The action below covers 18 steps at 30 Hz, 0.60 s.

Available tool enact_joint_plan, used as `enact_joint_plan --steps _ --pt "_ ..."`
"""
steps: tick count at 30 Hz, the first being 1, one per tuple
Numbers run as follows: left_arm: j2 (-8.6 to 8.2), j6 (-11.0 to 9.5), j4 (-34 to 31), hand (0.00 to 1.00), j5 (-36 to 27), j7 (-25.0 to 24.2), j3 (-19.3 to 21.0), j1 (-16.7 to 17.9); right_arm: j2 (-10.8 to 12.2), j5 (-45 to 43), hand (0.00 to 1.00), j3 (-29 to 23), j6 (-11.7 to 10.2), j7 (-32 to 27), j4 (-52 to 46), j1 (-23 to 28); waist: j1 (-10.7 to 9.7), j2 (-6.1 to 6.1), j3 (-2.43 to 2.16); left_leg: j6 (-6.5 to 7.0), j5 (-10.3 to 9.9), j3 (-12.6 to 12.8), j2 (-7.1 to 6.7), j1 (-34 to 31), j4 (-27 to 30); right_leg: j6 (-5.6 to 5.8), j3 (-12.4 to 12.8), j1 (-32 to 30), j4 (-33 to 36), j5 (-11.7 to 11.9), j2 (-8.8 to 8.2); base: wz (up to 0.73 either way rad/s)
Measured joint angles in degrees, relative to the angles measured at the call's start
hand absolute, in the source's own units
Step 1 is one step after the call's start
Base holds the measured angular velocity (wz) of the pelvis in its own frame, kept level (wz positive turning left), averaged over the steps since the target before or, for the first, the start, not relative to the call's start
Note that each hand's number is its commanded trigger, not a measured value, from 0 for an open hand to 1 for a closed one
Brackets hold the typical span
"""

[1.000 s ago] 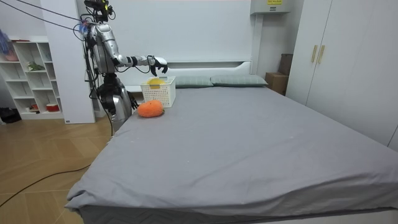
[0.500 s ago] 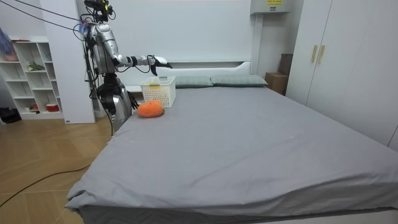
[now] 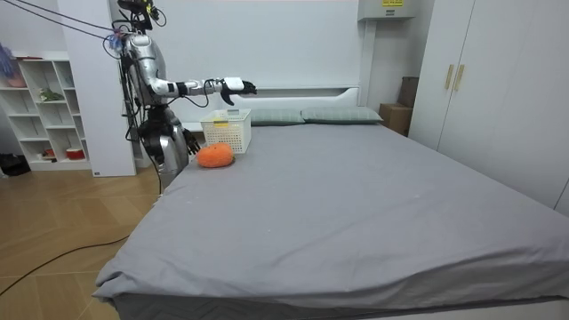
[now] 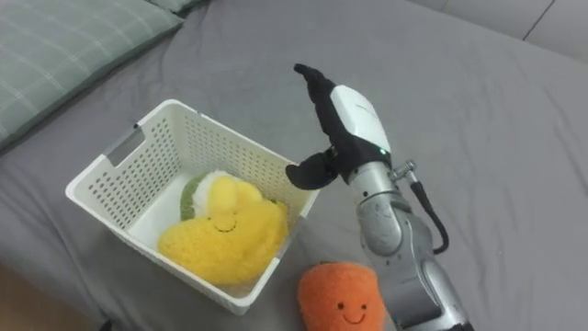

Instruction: Collect toys from the bed

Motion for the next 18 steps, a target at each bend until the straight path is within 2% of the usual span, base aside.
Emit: enact_joint_plan --steps 4,9,11,13,17,18 --pt "0.02 -0.1 0.8 0.0 0.0 -0.1 0.7 0.9 0.0 2.7 0.0 -2.7 -0.5 -1.0 0.3 2.2 -2.5 0.99 0.17 0.08 -0.1 1.0 0.17 1.0 -0.4 0.03 1.3 0.5 0.0 0.0 0.16 -0.14" --pt "0.0 0.0 0.9 0.0 -0.1 -0.3 0.8 1.9 0.0 4.0 0.0 -5.4 -0.5 -1.2 0.4 5.7 -4.8 1.02 0.06 0.04 -0.3 1.6 0.35 1.2 -0.5 0.01 1.9 0.6 0.1 0.1 0.33 -0.08" --pt "0.01 0.0 0.9 0.0 -0.1 -0.3 0.9 2.2 0.0 4.0 0.0 -5.8 -0.5 -1.2 0.4 7.0 -4.9 0.97 0.03 0.01 -0.5 2.5 0.62 1.4 -0.4 -0.04 2.7 0.5 0.1 0.2 0.56 -0.17" --pt "0.03 0.0 0.9 0.0 -0.1 -0.2 1.0 2.2 0.1 4.0 0.0 -5.9 -0.3 -1.2 0.4 8.9 -5.2 0.6 -0.19 -0.02 -0.7 2.7 0.73 1.4 -0.4 -0.06 2.8 0.4 0.1 0.2 0.65 -0.06" --pt "0.04 0.0 0.9 0.0 -0.1 -0.1 1.1 2.4 0.1 4.0 0.0 -5.9 -0.3 -1.2 2.2 9.8 -5.3 0.15 -0.42 0.01 -0.7 2.9 0.74 1.5 -0.4 -0.05 2.9 0.5 0.1 0.2 0.65 0.0" --pt "0.05 0.0 0.7 0.0 -0.1 -0.1 1.2 2.4 0.2 4.0 0.0 -5.9 -0.2 -1.2 3.4 9.8 -5.2 -0.08 -0.35 0.02 -0.7 2.9 0.76 1.6 -0.4 -0.05 2.8 0.6 0.1 0.2 0.65 0.0"
